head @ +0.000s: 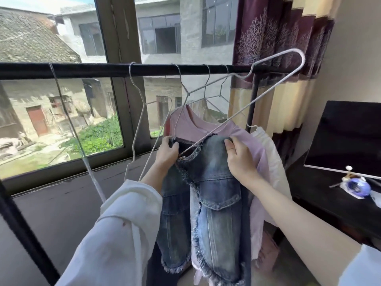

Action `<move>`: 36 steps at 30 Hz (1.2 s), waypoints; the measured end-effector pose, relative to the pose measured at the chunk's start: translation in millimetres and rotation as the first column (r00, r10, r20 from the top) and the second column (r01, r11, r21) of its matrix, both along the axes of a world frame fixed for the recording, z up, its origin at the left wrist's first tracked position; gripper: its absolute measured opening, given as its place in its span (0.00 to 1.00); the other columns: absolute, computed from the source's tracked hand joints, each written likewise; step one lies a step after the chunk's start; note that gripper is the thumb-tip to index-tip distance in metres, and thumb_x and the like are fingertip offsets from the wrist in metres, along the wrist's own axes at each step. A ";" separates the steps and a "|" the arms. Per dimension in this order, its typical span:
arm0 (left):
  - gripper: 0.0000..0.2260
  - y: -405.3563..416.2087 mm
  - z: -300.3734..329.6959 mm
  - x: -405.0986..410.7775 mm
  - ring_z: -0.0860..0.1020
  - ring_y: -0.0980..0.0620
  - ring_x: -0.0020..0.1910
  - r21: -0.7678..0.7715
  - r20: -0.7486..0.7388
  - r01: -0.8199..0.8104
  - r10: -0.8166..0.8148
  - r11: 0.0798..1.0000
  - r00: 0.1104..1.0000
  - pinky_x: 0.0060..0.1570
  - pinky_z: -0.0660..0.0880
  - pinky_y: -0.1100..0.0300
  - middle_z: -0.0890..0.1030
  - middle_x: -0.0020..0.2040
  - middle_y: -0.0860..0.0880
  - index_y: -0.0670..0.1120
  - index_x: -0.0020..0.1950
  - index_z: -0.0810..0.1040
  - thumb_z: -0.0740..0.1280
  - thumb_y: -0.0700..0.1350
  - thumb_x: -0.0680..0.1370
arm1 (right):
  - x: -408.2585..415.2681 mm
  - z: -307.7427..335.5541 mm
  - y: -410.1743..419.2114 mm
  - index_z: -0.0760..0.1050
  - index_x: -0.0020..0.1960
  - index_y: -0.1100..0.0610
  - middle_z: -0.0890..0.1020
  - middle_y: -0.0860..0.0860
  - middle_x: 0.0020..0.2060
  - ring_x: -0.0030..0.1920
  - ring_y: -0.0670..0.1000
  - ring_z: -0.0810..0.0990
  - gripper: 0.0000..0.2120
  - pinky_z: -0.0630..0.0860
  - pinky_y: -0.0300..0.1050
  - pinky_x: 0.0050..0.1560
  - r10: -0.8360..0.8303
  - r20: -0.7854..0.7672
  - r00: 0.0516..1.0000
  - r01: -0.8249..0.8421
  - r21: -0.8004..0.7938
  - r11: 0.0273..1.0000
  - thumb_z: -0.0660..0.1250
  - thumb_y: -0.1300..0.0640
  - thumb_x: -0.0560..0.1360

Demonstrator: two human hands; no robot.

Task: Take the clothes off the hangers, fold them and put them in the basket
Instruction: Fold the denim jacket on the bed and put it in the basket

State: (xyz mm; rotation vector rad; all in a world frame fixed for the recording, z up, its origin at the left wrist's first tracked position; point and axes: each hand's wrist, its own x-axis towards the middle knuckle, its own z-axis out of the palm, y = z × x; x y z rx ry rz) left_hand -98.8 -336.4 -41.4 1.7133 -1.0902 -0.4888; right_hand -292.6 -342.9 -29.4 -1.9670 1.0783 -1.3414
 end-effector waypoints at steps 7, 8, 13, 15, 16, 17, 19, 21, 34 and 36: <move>0.17 -4.3 -15.3 6.6 0.68 0.44 0.68 -0.077 0.078 0.001 0.005 0.997 0.997 0.65 0.63 0.56 0.71 0.69 0.44 0.42 0.69 0.68 0.52 0.45 0.83 | -3.5 -6.7 -16.3 0.72 0.52 0.65 0.79 0.62 0.44 0.45 0.57 0.74 0.14 0.63 0.47 0.43 -0.043 -0.052 0.998 0.044 0.026 0.999 0.53 0.57 0.82; 0.17 -6.1 -17.0 8.8 0.69 0.43 0.67 -0.068 0.051 -0.020 0.023 0.997 0.998 0.65 0.64 0.54 0.73 0.67 0.43 0.41 0.68 0.70 0.51 0.45 0.83 | -3.9 -7.6 -18.2 0.72 0.53 0.65 0.79 0.61 0.44 0.45 0.56 0.74 0.13 0.63 0.46 0.43 -0.046 -0.055 0.997 0.047 0.031 0.998 0.53 0.57 0.82; 0.19 -4.8 -34.2 21.8 0.73 0.40 0.61 0.068 -0.070 -0.104 0.109 0.992 0.992 0.63 0.69 0.49 0.76 0.60 0.37 0.36 0.58 0.76 0.49 0.43 0.82 | -6.9 -11.8 -21.2 0.68 0.42 0.56 0.73 0.55 0.34 0.37 0.53 0.69 0.11 0.58 0.45 0.37 -0.044 -0.051 0.998 0.046 0.050 0.998 0.53 0.58 0.82; 0.19 -4.7 -45.1 26.7 0.73 0.39 0.61 0.141 -0.093 -0.115 0.129 0.983 0.987 0.64 0.69 0.47 0.76 0.61 0.36 0.37 0.59 0.76 0.49 0.44 0.82 | -8.6 -13.6 -21.7 0.68 0.46 0.54 0.72 0.52 0.32 0.33 0.50 0.68 0.09 0.58 0.45 0.36 -0.033 -0.059 0.998 0.037 0.069 0.997 0.52 0.58 0.82; 0.19 -5.4 -51.0 28.9 0.73 0.38 0.62 0.181 -0.097 -0.123 0.142 0.976 0.985 0.64 0.69 0.47 0.76 0.61 0.36 0.37 0.60 0.76 0.50 0.45 0.82 | -9.3 -14.8 -22.1 0.68 0.46 0.55 0.71 0.50 0.31 0.32 0.48 0.67 0.09 0.59 0.44 0.36 -0.034 -0.073 0.997 0.040 0.077 0.996 0.52 0.58 0.82; 0.19 -4.2 -56.1 30.0 0.73 0.37 0.62 0.228 -0.100 -0.128 0.154 0.965 0.983 0.64 0.70 0.47 0.76 0.62 0.36 0.36 0.61 0.74 0.51 0.46 0.82 | -10.1 -16.7 -22.2 0.67 0.43 0.56 0.70 0.49 0.30 0.31 0.46 0.66 0.10 0.59 0.44 0.36 -0.036 -0.093 0.995 0.044 0.087 0.995 0.53 0.58 0.82; 0.20 0.2 -65.8 29.1 0.73 0.37 0.63 0.300 -0.086 -0.136 0.169 0.944 0.982 0.64 0.70 0.47 0.75 0.63 0.35 0.34 0.63 0.72 0.52 0.46 0.82 | -11.7 -22.9 -22.2 0.66 0.38 0.56 0.67 0.48 0.29 0.31 0.46 0.65 0.14 0.60 0.43 0.34 -0.030 -0.142 0.989 0.047 0.119 0.992 0.53 0.58 0.82; 0.20 9.8 -73.6 23.3 0.73 0.36 0.63 0.333 -0.066 -0.147 0.178 0.931 0.982 0.63 0.70 0.48 0.74 0.63 0.35 0.33 0.64 0.71 0.52 0.46 0.82 | -13.0 -34.1 -20.2 0.68 0.40 0.60 0.68 0.50 0.29 0.32 0.50 0.66 0.14 0.61 0.45 0.36 -0.022 -0.211 0.977 0.058 0.166 0.984 0.53 0.58 0.82; 0.15 64.4 -102.9 -0.6 0.72 0.40 0.62 0.276 0.020 -0.108 0.107 0.955 0.994 0.54 0.67 0.57 0.74 0.63 0.40 0.39 0.65 0.70 0.55 0.43 0.81 | -20.8 -95.2 41.5 0.76 0.50 0.57 0.78 0.50 0.44 0.46 0.51 0.76 0.08 0.67 0.40 0.42 0.071 -0.374 0.925 0.098 0.413 0.905 0.65 0.53 0.76; 0.15 73.8 -103.8 -0.3 0.72 0.40 0.61 0.260 0.019 -0.079 0.077 0.963 0.997 0.55 0.68 0.56 0.75 0.63 0.40 0.40 0.65 0.70 0.54 0.44 0.81 | -18.3 -101.3 55.2 0.77 0.49 0.59 0.78 0.50 0.41 0.42 0.48 0.74 0.07 0.66 0.39 0.35 0.093 -0.370 0.924 0.092 0.452 0.887 0.65 0.55 0.76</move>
